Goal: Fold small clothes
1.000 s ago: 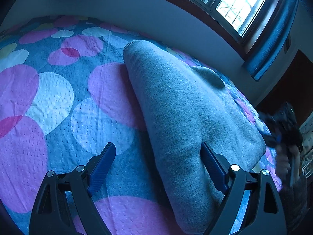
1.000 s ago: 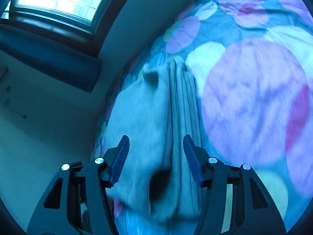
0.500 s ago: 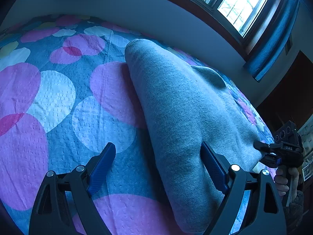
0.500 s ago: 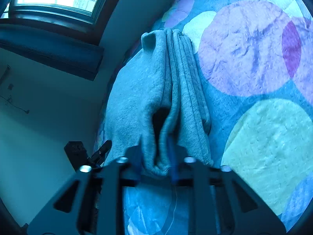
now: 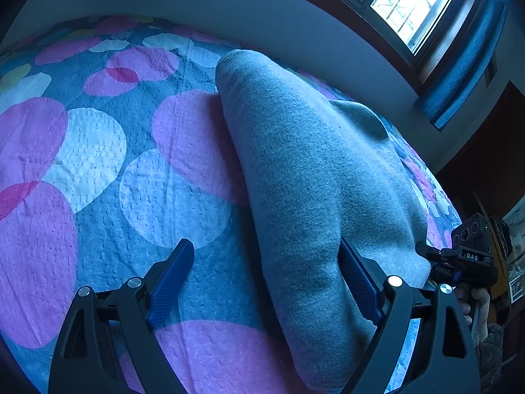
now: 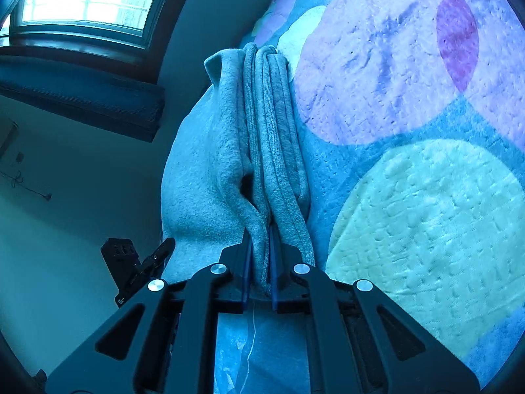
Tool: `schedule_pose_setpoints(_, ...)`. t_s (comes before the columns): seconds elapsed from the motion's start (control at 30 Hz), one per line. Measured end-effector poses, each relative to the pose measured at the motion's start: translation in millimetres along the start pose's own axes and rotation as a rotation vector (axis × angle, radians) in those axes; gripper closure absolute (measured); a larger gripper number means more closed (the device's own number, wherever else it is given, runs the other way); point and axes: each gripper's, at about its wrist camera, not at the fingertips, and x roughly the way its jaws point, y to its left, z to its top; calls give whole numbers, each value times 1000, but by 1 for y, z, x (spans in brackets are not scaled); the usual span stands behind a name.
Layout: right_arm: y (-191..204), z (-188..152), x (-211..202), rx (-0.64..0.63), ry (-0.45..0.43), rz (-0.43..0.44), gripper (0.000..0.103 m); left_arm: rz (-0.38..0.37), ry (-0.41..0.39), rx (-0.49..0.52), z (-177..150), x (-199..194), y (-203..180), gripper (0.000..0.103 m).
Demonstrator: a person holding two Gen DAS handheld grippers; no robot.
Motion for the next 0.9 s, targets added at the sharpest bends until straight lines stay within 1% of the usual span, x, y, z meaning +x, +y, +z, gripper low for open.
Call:
schedule_pose_setpoints(0.4, -3, -3, -5, -11, -13, 19, 95, 22, -9, 8, -1, 0, -2, 15)
schedule_pose_setpoints(0.53, 0, -5, -5, -18, -20, 21, 94, 40, -4, 0, -1, 2, -3, 15)
schedule_pose_setpoints(0.63, 1, -6, -6, -16, -24, 30, 91, 31, 0, -23, -1, 3, -1, 15)
schedule_pose_setpoints(0.7, 2, -7, -10, -14, -31, 47, 86, 26, 1, -42, -1, 3, 1, 15)
schedule_pose_setpoints(0.8, 5, -11, -18, -13, -54, 73, 70, 27, -2, -54, -1, 0, 0, 15)
schedule_pose_setpoints(0.87, 8, -12, -27, -20, -74, 86, 50, 20, -9, -67, -1, -9, 0, 15)
schedule_pose_setpoints(0.9, 10, -13, -32, -26, -84, 85, 46, 13, -18, -71, -1, -14, 0, 16)
